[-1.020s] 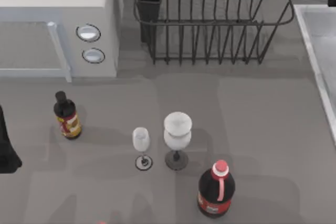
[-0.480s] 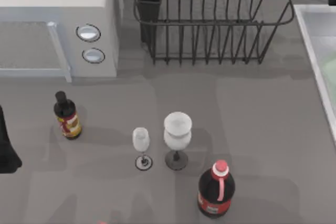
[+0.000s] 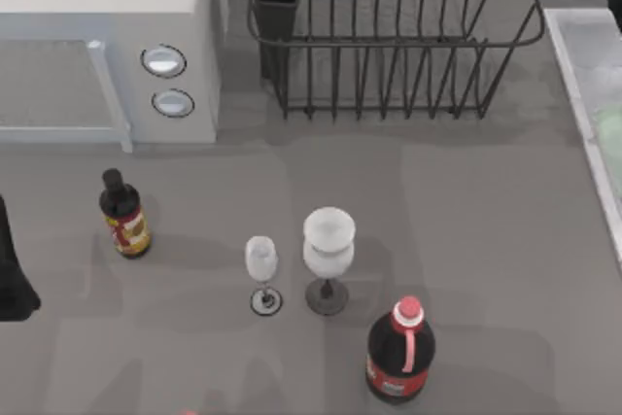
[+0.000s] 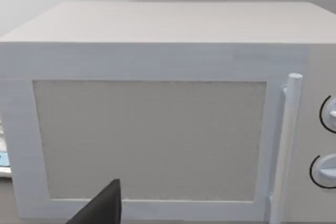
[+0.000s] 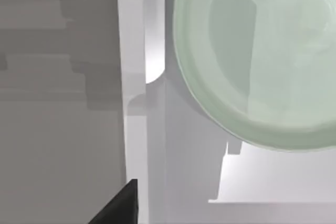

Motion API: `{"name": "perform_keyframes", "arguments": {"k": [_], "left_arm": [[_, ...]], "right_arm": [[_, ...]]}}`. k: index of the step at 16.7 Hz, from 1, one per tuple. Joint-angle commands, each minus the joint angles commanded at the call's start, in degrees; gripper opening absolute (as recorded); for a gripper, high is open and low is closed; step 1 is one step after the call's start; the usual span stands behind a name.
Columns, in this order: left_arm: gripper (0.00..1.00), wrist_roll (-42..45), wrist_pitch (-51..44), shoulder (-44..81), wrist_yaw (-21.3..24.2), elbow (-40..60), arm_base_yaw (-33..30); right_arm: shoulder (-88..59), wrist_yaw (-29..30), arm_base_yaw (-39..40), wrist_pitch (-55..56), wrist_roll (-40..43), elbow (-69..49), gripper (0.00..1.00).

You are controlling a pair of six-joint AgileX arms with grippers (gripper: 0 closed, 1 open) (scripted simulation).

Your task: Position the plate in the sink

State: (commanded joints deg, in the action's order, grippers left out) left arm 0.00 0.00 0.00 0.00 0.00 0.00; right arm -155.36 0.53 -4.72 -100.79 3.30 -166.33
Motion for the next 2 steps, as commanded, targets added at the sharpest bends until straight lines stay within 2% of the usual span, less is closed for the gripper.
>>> {"name": "perform_keyframes", "arguments": {"k": [2], "left_arm": [[1.0, 0.0, 0.0, 0.0, 0.0, 0.0, 0.0]], "right_arm": [[0.0, 0.0, 0.0, 0.0, 0.0, 0.0, 1.0]]}}
